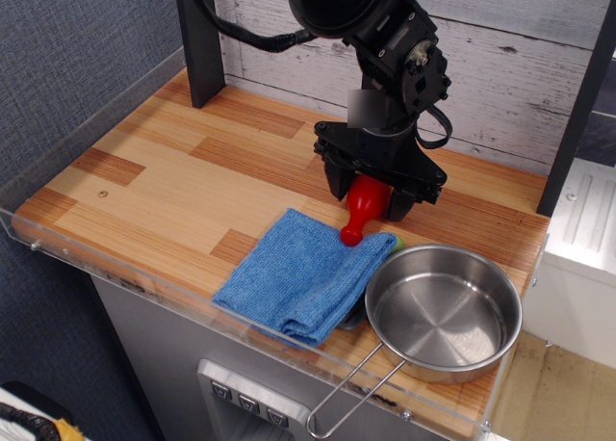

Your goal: Take the plastic bottle and place it behind the blue napkin

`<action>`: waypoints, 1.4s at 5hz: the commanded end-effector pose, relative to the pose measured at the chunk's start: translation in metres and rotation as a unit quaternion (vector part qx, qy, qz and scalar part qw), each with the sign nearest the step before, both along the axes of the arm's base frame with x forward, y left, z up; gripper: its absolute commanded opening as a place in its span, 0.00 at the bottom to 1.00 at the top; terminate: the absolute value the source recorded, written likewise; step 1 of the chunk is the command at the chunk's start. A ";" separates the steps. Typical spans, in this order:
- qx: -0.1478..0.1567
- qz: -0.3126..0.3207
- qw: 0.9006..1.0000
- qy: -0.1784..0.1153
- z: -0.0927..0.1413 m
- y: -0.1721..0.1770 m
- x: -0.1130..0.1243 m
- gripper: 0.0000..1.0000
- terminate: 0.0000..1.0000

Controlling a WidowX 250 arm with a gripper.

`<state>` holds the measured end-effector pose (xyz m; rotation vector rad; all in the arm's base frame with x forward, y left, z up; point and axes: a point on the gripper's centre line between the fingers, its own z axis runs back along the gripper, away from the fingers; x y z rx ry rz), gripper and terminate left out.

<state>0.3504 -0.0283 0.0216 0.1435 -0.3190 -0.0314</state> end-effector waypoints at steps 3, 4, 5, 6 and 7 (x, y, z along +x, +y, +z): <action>-0.006 0.028 0.999 -0.034 0.030 0.015 -0.011 1.00 0.00; -0.020 0.034 0.996 -0.074 0.061 0.019 -0.005 1.00 0.00; -0.018 0.039 0.991 -0.128 0.098 0.027 -0.001 1.00 0.00; -0.006 0.056 0.980 -0.190 0.142 0.047 -0.005 1.00 0.00; 0.023 0.058 0.966 -0.251 0.172 0.066 -0.015 1.00 0.00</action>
